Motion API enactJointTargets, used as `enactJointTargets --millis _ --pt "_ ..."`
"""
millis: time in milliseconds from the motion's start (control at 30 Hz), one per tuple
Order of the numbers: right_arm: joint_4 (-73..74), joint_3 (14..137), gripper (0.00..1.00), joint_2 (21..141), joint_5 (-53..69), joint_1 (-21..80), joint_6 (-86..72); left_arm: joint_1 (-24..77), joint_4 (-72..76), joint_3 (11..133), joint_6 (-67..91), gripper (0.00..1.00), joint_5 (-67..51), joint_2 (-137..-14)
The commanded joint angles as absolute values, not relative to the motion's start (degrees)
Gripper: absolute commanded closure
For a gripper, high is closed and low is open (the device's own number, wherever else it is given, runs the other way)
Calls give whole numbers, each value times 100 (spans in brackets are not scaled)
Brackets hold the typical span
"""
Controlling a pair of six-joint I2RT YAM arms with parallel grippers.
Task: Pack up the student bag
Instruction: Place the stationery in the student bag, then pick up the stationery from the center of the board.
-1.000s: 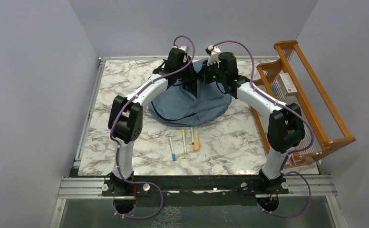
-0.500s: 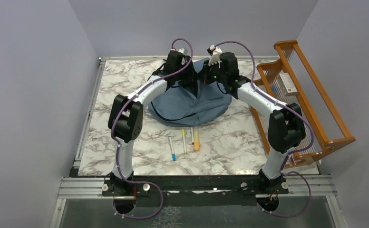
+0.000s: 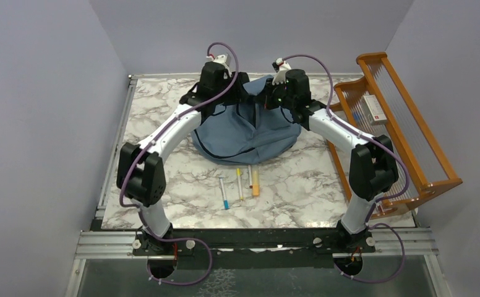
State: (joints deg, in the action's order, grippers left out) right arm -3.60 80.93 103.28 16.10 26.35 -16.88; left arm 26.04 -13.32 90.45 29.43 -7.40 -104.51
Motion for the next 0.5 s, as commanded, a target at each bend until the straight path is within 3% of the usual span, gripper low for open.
enactJointTargets --millis 0,300,467 --pt "-929 8209 100 10058 1685 2743 -1960 2584 -1371 8521 2685 46 -182 -9513" --pt "-881 8139 99 10117 1555 2742 -1823 2682 -2091 6985 3316 48 602 -8069" --pt "-852 8096 100 10148 1516 2743 -1712 3271 -2762 6195 3720 47 1112 -7560"
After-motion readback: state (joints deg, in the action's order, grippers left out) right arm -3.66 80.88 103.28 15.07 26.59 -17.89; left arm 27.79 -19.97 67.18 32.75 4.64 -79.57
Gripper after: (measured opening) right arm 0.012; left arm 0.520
